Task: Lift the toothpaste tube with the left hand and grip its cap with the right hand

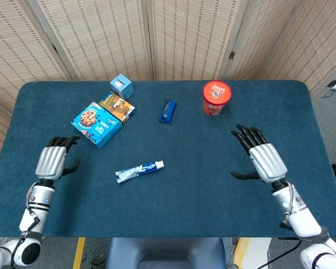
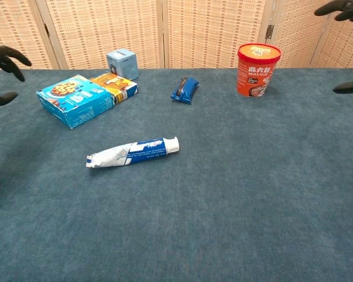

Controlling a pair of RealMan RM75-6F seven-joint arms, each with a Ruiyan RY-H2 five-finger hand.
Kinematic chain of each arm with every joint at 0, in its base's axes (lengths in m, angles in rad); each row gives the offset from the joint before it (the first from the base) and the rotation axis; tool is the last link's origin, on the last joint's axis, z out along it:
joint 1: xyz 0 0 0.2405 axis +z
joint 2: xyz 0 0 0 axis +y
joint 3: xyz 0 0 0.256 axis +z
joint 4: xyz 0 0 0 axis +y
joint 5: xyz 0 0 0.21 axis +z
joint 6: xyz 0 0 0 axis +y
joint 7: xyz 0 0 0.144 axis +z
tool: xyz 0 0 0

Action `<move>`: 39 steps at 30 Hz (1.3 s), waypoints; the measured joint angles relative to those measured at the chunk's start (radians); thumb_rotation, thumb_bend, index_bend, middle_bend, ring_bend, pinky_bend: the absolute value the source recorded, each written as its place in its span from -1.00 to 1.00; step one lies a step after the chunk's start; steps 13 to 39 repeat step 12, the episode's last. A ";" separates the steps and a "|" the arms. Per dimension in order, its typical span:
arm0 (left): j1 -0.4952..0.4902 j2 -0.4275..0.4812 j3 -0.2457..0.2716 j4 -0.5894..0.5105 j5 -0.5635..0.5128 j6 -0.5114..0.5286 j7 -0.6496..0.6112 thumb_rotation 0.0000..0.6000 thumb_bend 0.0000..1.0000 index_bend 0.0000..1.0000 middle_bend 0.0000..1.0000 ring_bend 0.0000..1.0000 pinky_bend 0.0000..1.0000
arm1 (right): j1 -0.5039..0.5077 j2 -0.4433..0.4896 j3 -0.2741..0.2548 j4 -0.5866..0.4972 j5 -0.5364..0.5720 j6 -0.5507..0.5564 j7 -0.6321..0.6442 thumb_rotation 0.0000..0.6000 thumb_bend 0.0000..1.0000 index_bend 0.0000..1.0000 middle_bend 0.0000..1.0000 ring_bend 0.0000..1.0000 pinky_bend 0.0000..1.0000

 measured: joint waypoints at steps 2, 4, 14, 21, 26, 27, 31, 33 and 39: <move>0.038 0.012 0.015 -0.009 0.017 0.044 0.000 1.00 -0.13 -0.49 -0.27 -0.48 -0.56 | -0.034 0.004 -0.014 -0.002 -0.001 0.033 -0.011 0.71 -1.00 -1.00 -1.00 -1.00 -1.00; 0.070 0.021 0.031 -0.023 0.030 0.079 0.003 1.00 -0.13 -0.48 -0.27 -0.47 -0.56 | -0.063 0.006 -0.029 -0.004 -0.003 0.057 -0.013 0.72 -1.00 -1.00 -1.00 -1.00 -1.00; 0.201 0.037 0.092 -0.091 0.103 0.228 0.039 1.00 -0.13 -0.44 -0.27 -0.47 -0.58 | -0.159 0.023 -0.087 -0.016 -0.065 0.122 0.029 0.72 -1.00 -1.00 -1.00 -1.00 -1.00; 0.201 0.037 0.092 -0.091 0.103 0.228 0.039 1.00 -0.13 -0.44 -0.27 -0.47 -0.58 | -0.159 0.023 -0.087 -0.016 -0.065 0.122 0.029 0.72 -1.00 -1.00 -1.00 -1.00 -1.00; 0.201 0.037 0.092 -0.091 0.103 0.228 0.039 1.00 -0.13 -0.44 -0.27 -0.47 -0.58 | -0.159 0.023 -0.087 -0.016 -0.065 0.122 0.029 0.72 -1.00 -1.00 -1.00 -1.00 -1.00; 0.201 0.037 0.092 -0.091 0.103 0.228 0.039 1.00 -0.13 -0.44 -0.27 -0.47 -0.58 | -0.159 0.023 -0.087 -0.016 -0.065 0.122 0.029 0.72 -1.00 -1.00 -1.00 -1.00 -1.00; 0.201 0.037 0.092 -0.091 0.103 0.228 0.039 1.00 -0.13 -0.44 -0.27 -0.47 -0.58 | -0.159 0.023 -0.087 -0.016 -0.065 0.122 0.029 0.72 -1.00 -1.00 -1.00 -1.00 -1.00; 0.201 0.037 0.092 -0.091 0.103 0.228 0.039 1.00 -0.13 -0.44 -0.27 -0.47 -0.58 | -0.159 0.023 -0.087 -0.016 -0.065 0.122 0.029 0.72 -1.00 -1.00 -1.00 -1.00 -1.00; 0.201 0.037 0.092 -0.091 0.103 0.228 0.039 1.00 -0.13 -0.44 -0.27 -0.47 -0.58 | -0.159 0.023 -0.087 -0.016 -0.065 0.122 0.029 0.72 -1.00 -1.00 -1.00 -1.00 -1.00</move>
